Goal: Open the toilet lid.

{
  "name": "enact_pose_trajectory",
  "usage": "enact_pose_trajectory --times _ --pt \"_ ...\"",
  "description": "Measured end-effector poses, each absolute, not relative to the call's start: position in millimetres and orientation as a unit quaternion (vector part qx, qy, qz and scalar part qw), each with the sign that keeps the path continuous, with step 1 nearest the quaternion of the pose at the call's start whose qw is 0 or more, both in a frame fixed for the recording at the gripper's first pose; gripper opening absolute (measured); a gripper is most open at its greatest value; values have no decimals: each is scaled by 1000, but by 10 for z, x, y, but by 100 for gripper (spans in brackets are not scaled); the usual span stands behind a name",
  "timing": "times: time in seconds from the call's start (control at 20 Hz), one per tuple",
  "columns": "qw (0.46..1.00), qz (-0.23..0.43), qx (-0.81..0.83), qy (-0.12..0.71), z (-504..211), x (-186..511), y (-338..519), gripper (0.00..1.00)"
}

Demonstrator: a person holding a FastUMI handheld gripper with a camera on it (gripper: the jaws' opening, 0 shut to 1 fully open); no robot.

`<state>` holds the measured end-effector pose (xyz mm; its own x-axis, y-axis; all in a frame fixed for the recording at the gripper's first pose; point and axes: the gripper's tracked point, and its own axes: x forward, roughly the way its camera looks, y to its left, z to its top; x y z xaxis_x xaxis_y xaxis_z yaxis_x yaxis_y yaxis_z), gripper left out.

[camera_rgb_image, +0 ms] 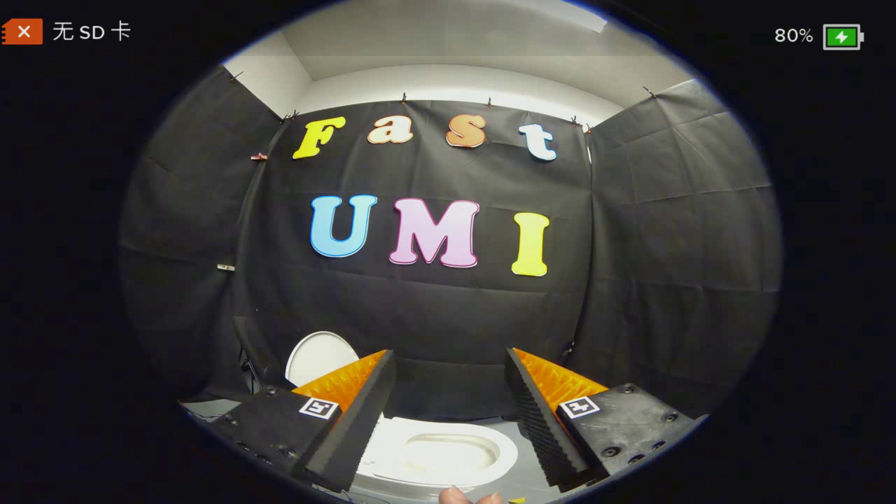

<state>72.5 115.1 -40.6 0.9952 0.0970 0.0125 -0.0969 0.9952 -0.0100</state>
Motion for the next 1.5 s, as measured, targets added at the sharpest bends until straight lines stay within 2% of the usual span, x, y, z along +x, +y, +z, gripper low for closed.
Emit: enact_pose_trajectory --times 0.55,1.5 --pt "1000 27 6 -13 -383 607 791 99" --pt "999 30 2 -14 -426 595 867 99"
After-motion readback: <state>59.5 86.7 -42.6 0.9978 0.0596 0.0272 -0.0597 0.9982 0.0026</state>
